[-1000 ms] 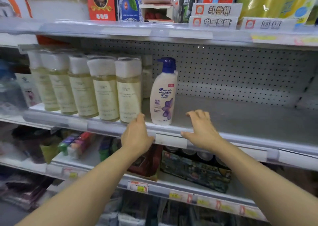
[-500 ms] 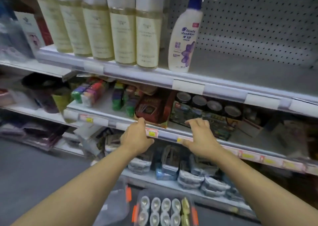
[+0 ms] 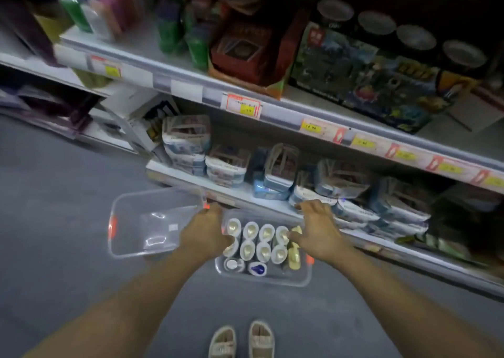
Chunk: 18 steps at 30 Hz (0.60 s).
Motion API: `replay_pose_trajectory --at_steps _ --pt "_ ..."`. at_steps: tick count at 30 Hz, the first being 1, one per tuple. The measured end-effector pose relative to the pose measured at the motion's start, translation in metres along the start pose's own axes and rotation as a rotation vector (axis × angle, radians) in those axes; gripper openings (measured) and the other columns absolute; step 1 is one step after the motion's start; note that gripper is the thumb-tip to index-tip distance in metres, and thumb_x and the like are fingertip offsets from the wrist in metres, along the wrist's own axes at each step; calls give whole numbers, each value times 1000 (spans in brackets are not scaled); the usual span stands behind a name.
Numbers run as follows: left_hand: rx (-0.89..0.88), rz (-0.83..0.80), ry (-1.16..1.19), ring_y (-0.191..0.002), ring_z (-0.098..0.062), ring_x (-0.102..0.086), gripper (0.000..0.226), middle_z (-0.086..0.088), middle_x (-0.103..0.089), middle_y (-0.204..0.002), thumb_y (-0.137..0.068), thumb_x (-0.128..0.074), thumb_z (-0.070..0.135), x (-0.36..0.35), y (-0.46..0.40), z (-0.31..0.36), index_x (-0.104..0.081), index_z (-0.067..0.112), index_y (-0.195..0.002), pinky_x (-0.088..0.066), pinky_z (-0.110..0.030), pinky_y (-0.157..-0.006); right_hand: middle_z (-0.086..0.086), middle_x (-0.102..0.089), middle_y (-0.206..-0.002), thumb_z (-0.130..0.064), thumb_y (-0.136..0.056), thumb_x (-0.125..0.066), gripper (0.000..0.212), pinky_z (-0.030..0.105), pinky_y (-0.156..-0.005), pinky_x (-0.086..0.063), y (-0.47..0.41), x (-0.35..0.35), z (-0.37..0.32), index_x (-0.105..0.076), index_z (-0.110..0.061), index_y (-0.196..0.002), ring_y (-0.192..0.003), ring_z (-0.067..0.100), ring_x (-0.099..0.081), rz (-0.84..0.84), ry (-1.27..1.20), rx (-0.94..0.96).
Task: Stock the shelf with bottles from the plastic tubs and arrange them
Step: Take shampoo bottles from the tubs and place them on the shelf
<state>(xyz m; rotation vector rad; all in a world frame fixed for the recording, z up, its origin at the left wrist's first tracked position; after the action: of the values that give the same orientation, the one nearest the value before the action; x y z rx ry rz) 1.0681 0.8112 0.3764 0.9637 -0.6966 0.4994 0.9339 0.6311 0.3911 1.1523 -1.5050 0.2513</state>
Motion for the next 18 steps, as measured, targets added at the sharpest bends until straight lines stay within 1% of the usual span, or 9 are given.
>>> replay_pose_trajectory --at_steps 2,4,6,9,12,18 --pt "33 -39 -7 -121 -28 -52 63 -8 -53 -129 -79 -72 31 -35 -9 -10 -41 17 -132 -47 -38 -93 7 -36 -139 -37 -85 -64 62 30 -103 -28 -9 -32 17 -38 -16 -137 -131 26 -26 -46 -4 -18" --pt "52 -72 -11 -121 -28 -52 62 -7 -53 -130 -79 -72 31 -71 -18 -19 -42 18 -131 -47 -37 -91 6 -41 -133 -38 -81 -66 58 29 -99 -28 -18 -64 34 -44 -17 -131 -128 27 -30 -81 1 -24" --pt "56 -103 -21 -122 -28 -52 64 -5 -53 -133 -79 -71 33 -109 -29 -29 -40 20 -133 -47 -38 -94 5 -44 -128 -39 -78 -68 58 28 -98 -28 -27 -97 52 -46 -18 -127 -125 27 -34 -113 -2 -32" --pt "67 -150 -59 -121 -27 -52 65 -5 -54 -132 -78 -71 34 -162 -47 -42 -40 21 -134 -46 -36 -96 8 -44 -131 -39 -80 -67 58 28 -102 -25 -38 -145 76 -45 -16 -130 -125 28 -34 -156 -25 -38" --pt "92 -180 -51 -121 -26 -51 66 -5 -52 -132 -78 -72 34 -209 -68 -55 -38 21 -134 -46 -38 -95 9 -39 -136 -32 -84 -65 59 26 -100 -26 -49 -192 98 -41 -13 -134 -127 27 -30 -206 -42 -37" --pt "117 -189 -71 -123 -25 -50 66 -4 -50 -135 -80 -71 35 -287 -115 -88 -37 22 -136 -45 -37 -97 9 -39 -134 -32 -82 -67 60 33 -102 -33 -81 -293 127 -41 -12 -133 -125 27 -33 -255 -85 -46"
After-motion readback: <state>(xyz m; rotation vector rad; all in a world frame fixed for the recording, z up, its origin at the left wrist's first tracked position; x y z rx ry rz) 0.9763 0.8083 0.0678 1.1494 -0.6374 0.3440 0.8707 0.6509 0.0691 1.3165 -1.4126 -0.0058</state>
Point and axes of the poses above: each hand's wrist, its own y-axis away from the middle knuckle, its own x-axis out of the back of the hand, z = x × y, the point moved 4 cm from there along -y, towards the middle knuckle
